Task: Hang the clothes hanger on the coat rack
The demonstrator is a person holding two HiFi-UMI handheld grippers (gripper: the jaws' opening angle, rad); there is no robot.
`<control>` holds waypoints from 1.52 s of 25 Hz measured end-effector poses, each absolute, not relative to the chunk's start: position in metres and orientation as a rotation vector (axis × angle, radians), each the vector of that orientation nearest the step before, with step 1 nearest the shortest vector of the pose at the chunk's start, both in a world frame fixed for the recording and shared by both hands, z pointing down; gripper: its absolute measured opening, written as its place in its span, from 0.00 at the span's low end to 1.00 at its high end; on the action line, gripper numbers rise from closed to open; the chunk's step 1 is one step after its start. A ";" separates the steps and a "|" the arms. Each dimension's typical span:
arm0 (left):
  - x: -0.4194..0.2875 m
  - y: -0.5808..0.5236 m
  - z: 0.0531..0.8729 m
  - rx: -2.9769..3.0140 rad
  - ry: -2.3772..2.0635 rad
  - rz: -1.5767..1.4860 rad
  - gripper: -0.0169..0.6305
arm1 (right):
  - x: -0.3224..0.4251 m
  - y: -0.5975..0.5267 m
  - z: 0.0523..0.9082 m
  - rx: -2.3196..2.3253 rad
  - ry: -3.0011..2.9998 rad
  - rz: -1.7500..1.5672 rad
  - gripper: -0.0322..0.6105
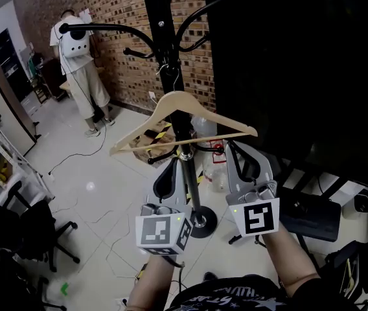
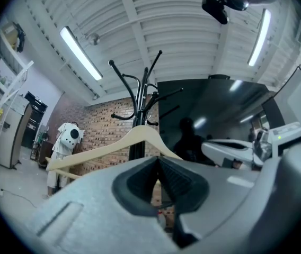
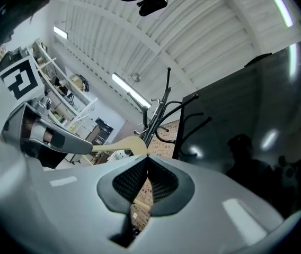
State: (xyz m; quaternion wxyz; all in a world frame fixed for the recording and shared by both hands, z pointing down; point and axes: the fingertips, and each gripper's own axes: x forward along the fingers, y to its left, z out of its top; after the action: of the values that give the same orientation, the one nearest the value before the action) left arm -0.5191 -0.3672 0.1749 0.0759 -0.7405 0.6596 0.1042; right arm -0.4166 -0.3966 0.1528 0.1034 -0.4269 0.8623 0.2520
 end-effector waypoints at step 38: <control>-0.395 -0.215 0.209 -2.089 2.180 0.191 0.03 | -0.323 -0.234 0.206 -0.844 2.893 0.491 0.06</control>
State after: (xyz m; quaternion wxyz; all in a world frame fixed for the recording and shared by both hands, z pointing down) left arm -0.3945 -0.2150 0.2092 0.0582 -0.6892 0.7194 0.0630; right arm -0.3235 -0.2341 0.2056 0.0442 -0.2762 0.9466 0.1605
